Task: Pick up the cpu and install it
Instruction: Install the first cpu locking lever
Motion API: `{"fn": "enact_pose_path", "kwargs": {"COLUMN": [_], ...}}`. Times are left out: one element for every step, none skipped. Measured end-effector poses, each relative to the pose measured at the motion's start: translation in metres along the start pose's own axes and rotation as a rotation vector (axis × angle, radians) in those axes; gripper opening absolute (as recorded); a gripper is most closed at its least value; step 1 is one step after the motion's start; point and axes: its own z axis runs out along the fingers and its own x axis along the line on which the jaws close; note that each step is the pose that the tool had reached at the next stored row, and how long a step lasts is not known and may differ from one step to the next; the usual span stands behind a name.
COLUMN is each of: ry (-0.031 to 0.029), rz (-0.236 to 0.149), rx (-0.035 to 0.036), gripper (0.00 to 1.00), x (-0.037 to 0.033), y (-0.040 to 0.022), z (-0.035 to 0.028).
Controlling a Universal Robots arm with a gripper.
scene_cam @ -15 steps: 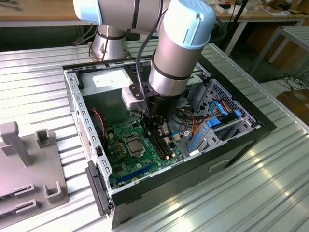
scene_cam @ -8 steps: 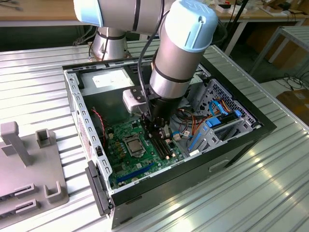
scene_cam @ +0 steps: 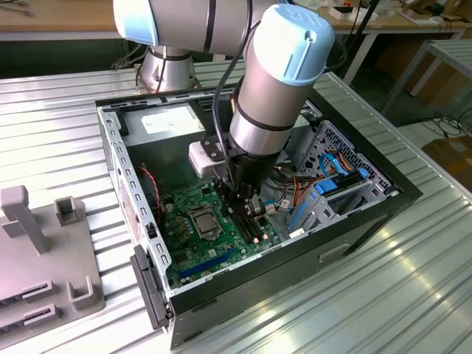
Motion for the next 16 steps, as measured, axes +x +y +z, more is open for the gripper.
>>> {"fn": "enact_pose_path", "kwargs": {"ry": [0.0,-0.0002,-0.0001,0.0,0.0001,0.0003,0.0002,0.0003,0.0004,0.0005,0.0006,0.0008,0.0007,0.0006,0.0006,0.0007], "rz": [-0.002,-0.004,-0.005,-0.009,-0.012,-0.013,-0.015,-0.018,-0.02,-0.022,-0.024,-0.026,-0.027,-0.028,-0.03,-0.031], "rx": [0.0001,0.0002,0.0001,0.0002,0.0002,0.0002,0.0002,0.0003,0.0003,0.0003,0.0003,0.0002,0.0003,0.0003,0.0005,0.0005], "gripper": [0.15,0.15,0.15,0.15,0.15,0.15,0.15,0.15,0.15,0.15,0.15,0.15,0.15,0.15,0.15,0.15], "x": [0.0,-0.0001,-0.0001,-0.0001,-0.0001,-0.0001,-0.0001,-0.0001,-0.0001,-0.0001,-0.0001,0.0001,0.0004,0.0008,0.0013,0.0015], "y": [0.0,-0.0001,-0.0001,-0.0002,-0.0003,-0.0003,-0.0004,-0.0004,-0.0004,-0.0005,-0.0005,-0.0004,-0.0004,-0.0004,-0.0006,-0.0005], "z": [0.001,0.002,0.0027,0.0046,0.0063,0.0071,0.0082,0.0096,0.0104,0.011,0.0118,0.0128,0.0132,0.0136,0.0145,0.0148]}}
